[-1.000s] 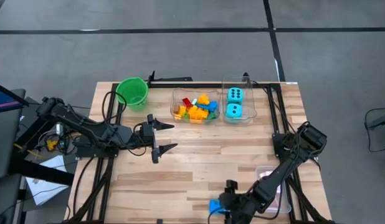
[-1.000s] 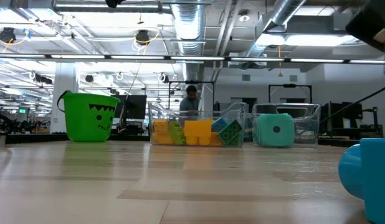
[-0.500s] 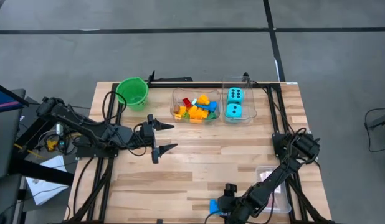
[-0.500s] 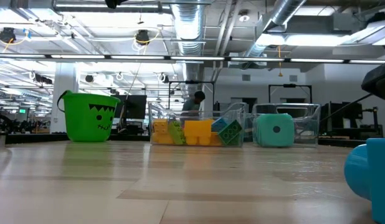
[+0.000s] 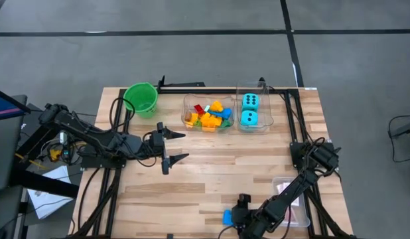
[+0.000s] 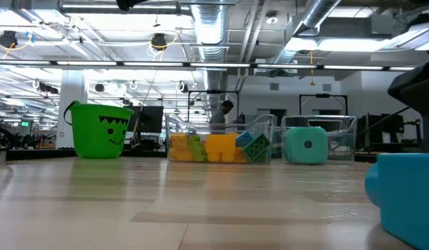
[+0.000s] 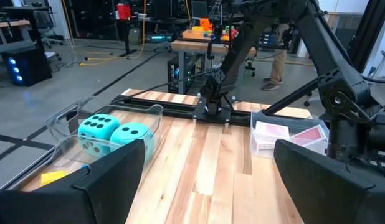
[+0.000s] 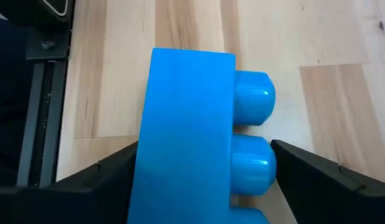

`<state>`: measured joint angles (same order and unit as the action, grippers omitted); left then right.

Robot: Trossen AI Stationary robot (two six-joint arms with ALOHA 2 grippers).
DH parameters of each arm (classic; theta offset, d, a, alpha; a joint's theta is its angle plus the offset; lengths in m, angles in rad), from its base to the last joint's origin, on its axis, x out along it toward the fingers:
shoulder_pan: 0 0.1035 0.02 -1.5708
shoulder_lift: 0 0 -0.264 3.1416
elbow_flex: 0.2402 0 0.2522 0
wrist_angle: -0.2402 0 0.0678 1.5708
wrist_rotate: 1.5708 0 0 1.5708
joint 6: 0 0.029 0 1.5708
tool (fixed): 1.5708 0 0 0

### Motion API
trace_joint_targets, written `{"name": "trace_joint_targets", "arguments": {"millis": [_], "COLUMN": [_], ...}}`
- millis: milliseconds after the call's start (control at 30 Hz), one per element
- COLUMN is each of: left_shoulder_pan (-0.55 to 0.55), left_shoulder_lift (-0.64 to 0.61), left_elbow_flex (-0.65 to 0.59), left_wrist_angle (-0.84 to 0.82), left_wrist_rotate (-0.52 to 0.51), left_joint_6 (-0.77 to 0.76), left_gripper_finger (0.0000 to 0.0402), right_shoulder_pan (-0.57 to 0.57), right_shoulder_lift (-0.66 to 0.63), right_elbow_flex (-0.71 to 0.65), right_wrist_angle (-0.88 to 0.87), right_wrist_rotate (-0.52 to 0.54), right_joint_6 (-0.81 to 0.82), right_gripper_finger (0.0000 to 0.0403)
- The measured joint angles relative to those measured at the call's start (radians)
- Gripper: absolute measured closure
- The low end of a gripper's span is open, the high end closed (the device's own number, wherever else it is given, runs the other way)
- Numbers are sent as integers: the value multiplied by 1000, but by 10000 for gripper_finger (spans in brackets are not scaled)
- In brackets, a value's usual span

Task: Pick & Place Toys
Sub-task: Put the blue gamepiece into the left transparent bin

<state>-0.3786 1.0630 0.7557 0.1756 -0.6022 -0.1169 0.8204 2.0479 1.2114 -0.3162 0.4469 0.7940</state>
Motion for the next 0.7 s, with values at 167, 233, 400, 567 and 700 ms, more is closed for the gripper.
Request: {"name": "trace_joint_targets", "arguments": {"millis": [167,233,400,567,700], "left_shoulder_pan": [0,0,0,0,0], "left_shoulder_lift": [0,0,0,0,0], "left_elbow_flex": [0,0,0,0,0], "left_wrist_angle": [-1,-1,-7,-31,-31], "left_wrist_rotate": [0,0,0,0,22], "left_joint_6": [0,0,0,0,0], "left_gripper_finger": [50,50,50,50,50], "right_shoulder_pan": [-15,-24,-41,-46,-46], "right_shoulder_lift": [0,0,1,2,2], "right_elbow_flex": [-1,-1,-2,-2,-2], "right_wrist_angle": [5,6,7,16,20], "right_wrist_rotate": [2,2,4,17,23], "right_joint_6": [-12,-17,-41,-71,-97], "right_gripper_finger": [85,85,87,119,145]}}
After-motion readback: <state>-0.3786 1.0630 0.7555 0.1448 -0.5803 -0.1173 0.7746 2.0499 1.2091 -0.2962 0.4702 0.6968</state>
